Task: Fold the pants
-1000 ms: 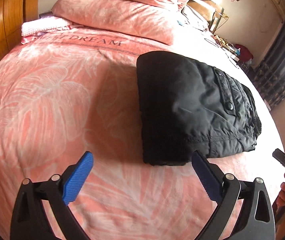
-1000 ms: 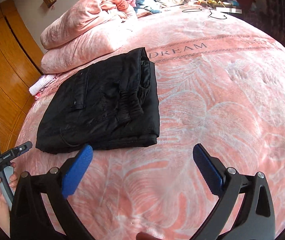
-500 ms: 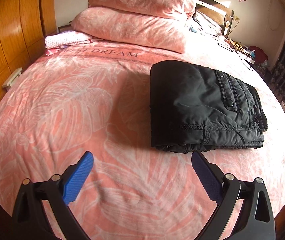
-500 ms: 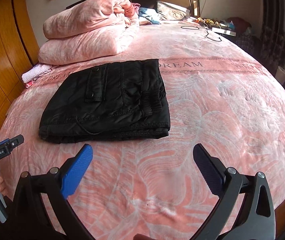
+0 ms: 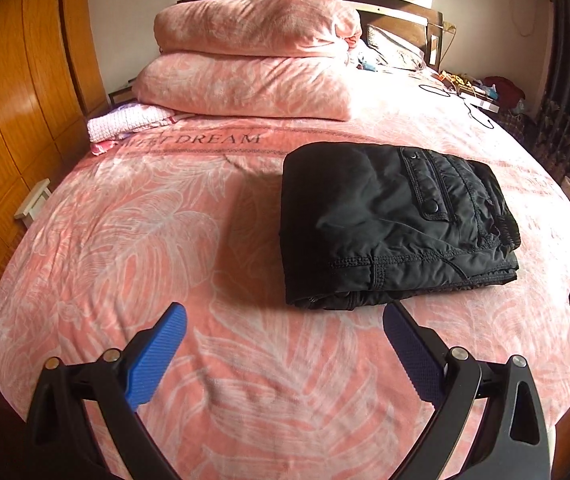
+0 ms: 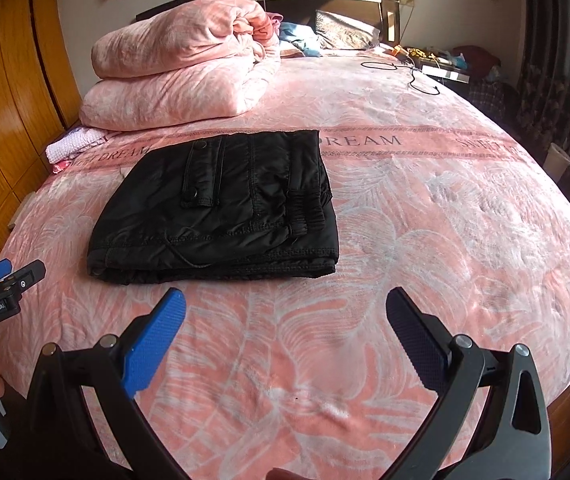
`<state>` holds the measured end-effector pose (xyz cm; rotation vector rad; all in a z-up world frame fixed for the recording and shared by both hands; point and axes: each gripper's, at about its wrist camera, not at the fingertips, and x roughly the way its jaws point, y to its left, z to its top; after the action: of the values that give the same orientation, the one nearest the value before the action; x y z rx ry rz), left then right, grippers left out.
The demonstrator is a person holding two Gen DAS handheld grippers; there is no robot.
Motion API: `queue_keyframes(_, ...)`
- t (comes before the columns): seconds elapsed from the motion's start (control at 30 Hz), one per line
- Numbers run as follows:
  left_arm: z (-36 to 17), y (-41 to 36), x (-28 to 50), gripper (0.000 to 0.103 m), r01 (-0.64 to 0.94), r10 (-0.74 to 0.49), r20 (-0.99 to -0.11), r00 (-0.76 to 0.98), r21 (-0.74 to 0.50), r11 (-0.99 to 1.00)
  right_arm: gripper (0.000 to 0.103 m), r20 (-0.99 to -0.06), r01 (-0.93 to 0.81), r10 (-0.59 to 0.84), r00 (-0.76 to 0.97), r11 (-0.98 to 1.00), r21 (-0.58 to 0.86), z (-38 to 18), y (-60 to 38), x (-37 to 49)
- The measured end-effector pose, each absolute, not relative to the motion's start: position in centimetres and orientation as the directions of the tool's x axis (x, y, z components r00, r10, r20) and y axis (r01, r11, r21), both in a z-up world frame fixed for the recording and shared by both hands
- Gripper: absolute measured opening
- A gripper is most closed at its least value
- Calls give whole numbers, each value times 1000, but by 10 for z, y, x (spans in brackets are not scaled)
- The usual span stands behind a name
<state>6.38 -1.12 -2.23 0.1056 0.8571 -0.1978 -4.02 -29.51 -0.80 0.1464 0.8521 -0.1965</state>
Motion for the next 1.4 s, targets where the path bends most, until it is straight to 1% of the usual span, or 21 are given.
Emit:
queue_keyframes(0.4,-28,-19,62,99,224,-107,-769,630,47,974,100,-762,239,-116,638,970,53,-11,-295,-40)
queue_keyframes(0.63,-30,-18,63,99,219,-107,-768,631,44,975,100,-763,243,-138,632,970,26,-10,-290,-38)
queue_keyframes(1.4,-36,-19,66,99,228,-109,-779,617,44,973,100,-769,236,-122,628,971,38,-16,-288,-35)
